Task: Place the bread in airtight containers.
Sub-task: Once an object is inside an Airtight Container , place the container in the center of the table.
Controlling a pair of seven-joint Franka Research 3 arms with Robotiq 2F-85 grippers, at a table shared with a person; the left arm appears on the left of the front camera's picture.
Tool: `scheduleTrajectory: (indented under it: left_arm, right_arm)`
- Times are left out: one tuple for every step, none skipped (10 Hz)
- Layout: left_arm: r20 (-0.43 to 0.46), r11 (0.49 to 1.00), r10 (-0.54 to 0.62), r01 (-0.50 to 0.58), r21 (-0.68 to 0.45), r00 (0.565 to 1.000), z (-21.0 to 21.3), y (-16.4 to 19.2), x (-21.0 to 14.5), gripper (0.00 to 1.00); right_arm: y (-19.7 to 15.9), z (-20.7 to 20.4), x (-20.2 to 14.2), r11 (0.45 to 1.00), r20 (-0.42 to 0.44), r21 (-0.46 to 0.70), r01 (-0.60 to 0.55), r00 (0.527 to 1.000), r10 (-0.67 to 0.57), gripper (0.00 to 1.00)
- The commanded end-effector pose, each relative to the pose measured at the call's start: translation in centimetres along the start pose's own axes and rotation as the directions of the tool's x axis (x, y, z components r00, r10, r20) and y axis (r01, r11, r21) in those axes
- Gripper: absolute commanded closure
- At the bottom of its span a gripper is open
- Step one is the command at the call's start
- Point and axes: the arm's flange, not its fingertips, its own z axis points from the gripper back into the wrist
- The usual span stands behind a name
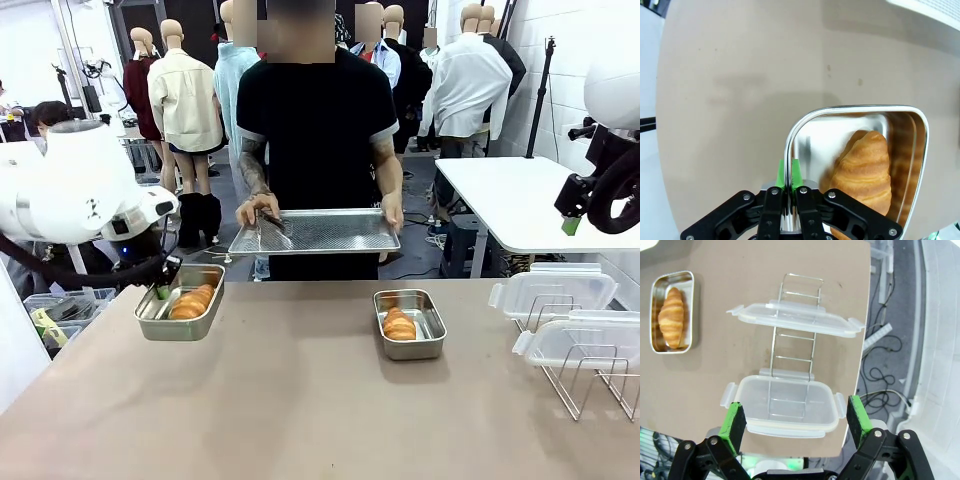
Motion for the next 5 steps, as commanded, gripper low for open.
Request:
scheduleTrajectory:
  left_arm:
    - [0.055,0.999,0.013,-0.011,-0.042,0.998,-3.1,1.3,0.2,1.0]
    - [0.035,0.999,0.023,-0.022,-0.047,0.999,-4.9,1.7,-0.1,1.0]
    - [0.01,0.998,0.029,-0.029,-0.05,1.0,-6.6,2.4,-0.2,1.0]
    - [0.0,0.998,0.037,-0.037,-0.053,0.999,-7.6,2.7,-0.3,1.0]
    - [-0.006,0.998,0.033,-0.034,-0.061,0.999,-8.4,2.9,-0.2,1.0]
  right_arm:
    - [0.1,0.1,0.2,1.0,-0.009,-0.016,0.012,1.0,-0.013,0.0]
    - [0.1,0.1,0.2,1.0,-0.009,-0.016,0.012,1.0,-0.013,0.0]
    - [0.1,0.1,0.2,1.0,-0.009,-0.016,0.012,1.0,-0.013,0.0]
    - [0.1,0.1,0.2,1.0,-0.009,-0.016,0.012,1.0,-0.013,0.0]
    - [0.1,0.1,0.2,1.0,-0.009,-0.016,0.012,1.0,-0.013,0.0]
